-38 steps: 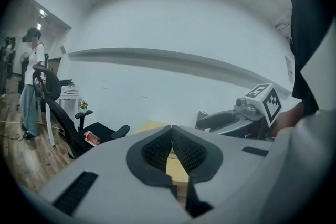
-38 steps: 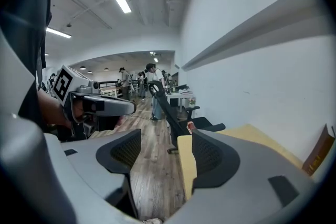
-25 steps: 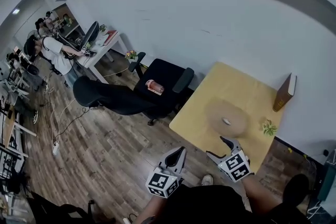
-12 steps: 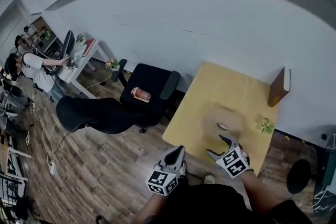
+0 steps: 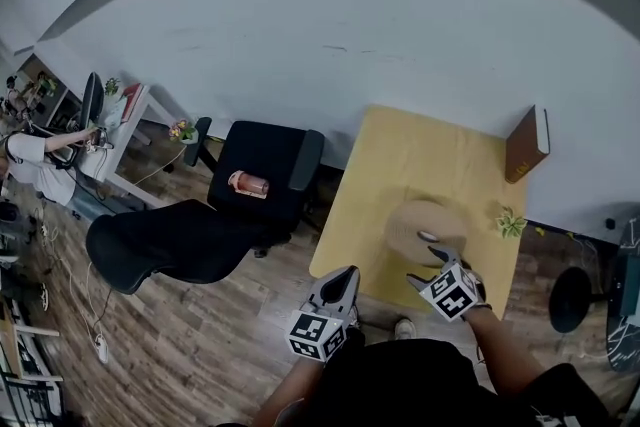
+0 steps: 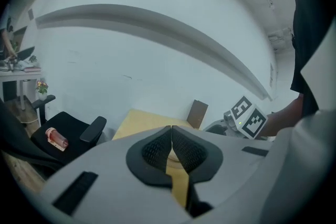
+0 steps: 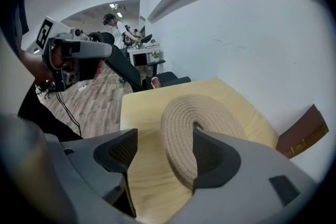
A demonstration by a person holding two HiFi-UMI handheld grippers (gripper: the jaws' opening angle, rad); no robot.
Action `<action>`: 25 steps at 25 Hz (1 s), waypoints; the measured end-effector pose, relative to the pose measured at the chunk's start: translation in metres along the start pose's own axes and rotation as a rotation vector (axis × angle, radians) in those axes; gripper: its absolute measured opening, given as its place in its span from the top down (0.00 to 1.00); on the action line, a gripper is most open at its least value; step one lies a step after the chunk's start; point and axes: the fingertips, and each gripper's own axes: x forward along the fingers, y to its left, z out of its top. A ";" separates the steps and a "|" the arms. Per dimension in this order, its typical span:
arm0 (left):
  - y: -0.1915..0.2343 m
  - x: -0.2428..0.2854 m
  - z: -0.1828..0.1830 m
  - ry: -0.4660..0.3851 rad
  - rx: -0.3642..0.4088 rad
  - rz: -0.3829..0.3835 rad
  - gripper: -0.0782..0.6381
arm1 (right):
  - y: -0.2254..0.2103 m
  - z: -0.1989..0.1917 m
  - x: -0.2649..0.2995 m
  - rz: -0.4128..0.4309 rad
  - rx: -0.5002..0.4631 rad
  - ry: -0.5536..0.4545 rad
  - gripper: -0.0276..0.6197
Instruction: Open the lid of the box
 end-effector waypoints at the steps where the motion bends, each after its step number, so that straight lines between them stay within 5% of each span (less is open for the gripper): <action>1: 0.002 0.003 0.000 0.004 -0.003 -0.010 0.87 | -0.002 -0.001 0.005 -0.008 -0.014 0.020 0.42; 17: 0.045 0.032 0.009 0.056 0.007 -0.113 0.87 | -0.024 -0.024 0.062 -0.037 -0.076 0.248 0.42; 25: 0.053 0.036 0.014 0.060 0.014 -0.148 0.87 | -0.026 -0.031 0.072 -0.069 -0.241 0.343 0.44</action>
